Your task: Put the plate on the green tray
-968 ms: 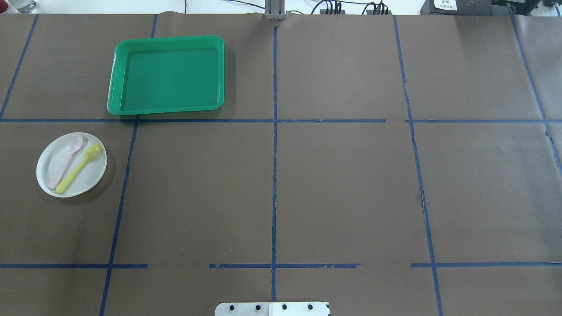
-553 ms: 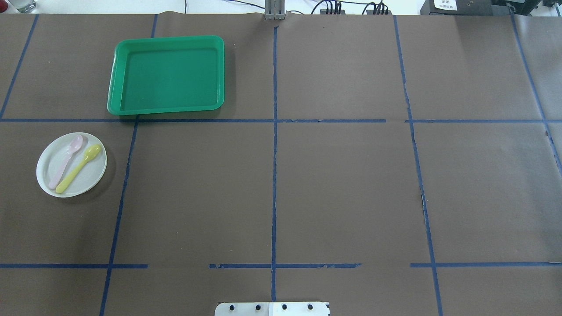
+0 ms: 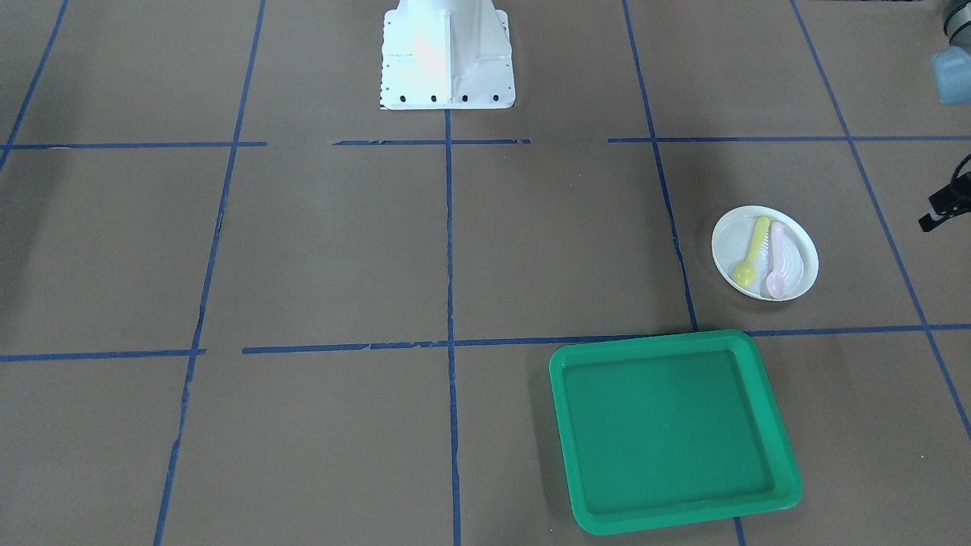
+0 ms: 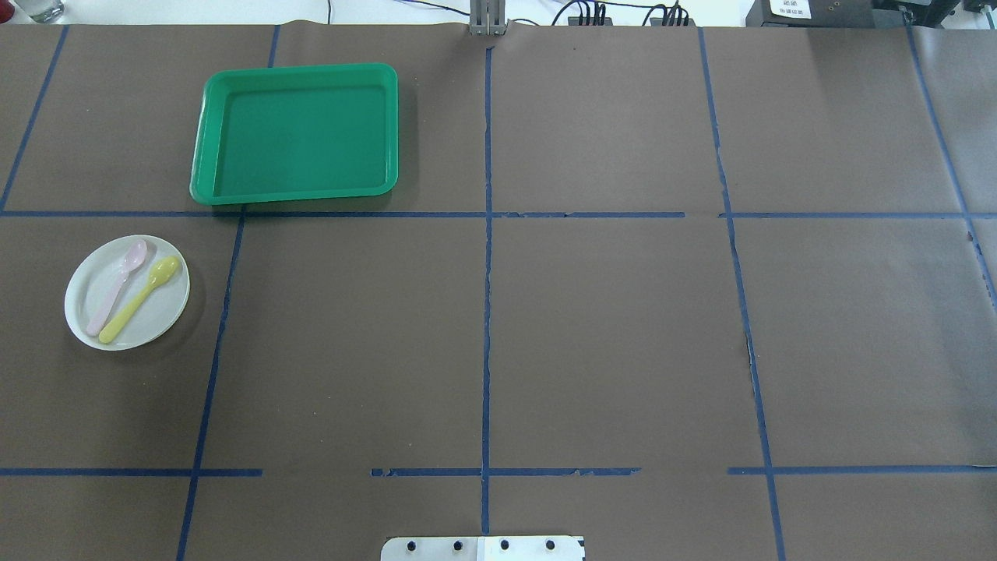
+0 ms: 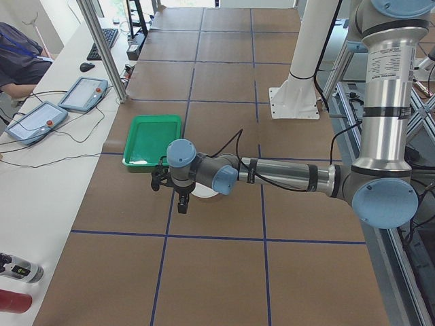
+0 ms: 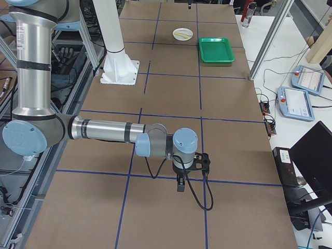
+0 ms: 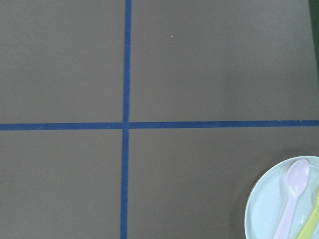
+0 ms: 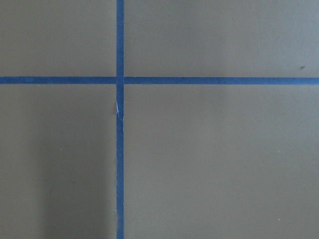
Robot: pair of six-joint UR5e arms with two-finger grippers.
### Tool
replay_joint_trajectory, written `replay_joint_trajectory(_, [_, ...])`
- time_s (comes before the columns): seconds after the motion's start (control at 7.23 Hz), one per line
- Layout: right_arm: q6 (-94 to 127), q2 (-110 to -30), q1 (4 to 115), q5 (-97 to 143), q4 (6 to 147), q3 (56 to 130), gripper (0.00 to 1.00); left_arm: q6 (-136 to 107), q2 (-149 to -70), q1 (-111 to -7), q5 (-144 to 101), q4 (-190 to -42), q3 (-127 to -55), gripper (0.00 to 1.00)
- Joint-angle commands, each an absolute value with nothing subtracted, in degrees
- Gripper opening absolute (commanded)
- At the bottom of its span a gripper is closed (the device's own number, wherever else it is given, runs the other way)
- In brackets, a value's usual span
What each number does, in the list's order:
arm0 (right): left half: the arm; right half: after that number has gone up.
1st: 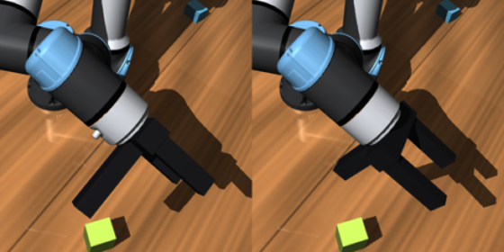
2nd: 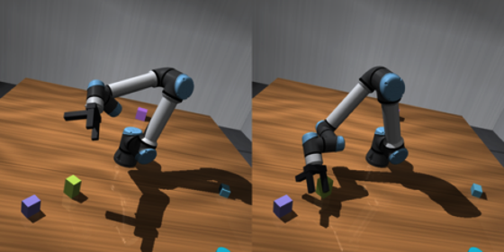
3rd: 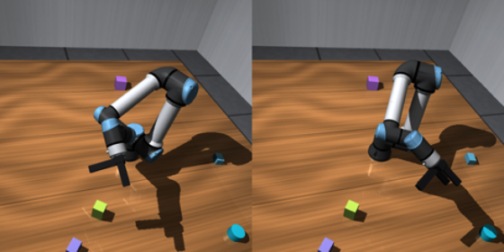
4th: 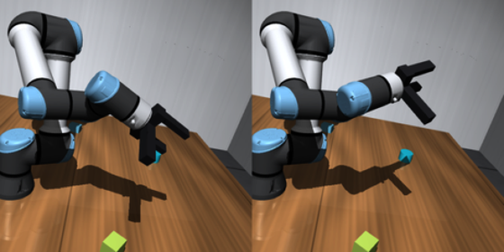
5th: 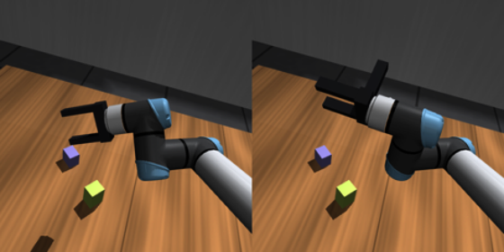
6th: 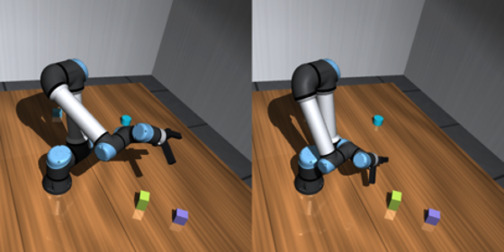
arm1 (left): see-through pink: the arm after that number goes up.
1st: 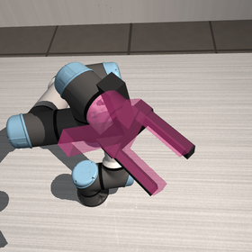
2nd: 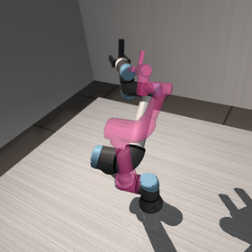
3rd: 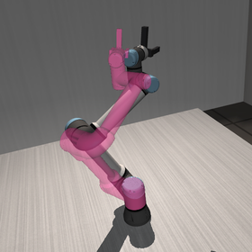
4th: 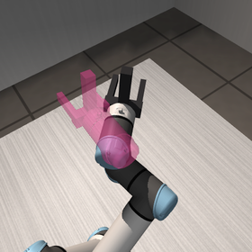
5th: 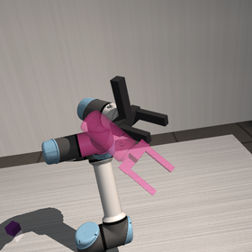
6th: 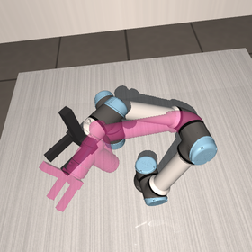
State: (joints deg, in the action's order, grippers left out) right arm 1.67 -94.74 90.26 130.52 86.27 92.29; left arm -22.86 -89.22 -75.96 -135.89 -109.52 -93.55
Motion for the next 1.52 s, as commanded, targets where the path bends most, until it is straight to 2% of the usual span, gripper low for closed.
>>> replay_joint_trajectory(0.0, [1.7,-94.7,90.3,130.5,86.2,92.3,1.00,-31.5,-89.8,-69.7,-132.7,-121.2,-87.9,1.00])
replay_joint_trajectory(0.28, [1.7,-94.7,90.3,130.5,86.3,92.3,1.00,-36.6,-90.1,-64.0,-128.9,-125.2,-86.7,1.00])
replay_joint_trajectory(1.38, [1.7,-94.7,90.3,130.5,86.3,92.4,1.00,-36.0,-92.5,-59.8,-128.0,-125.4,-82.8,1.00])
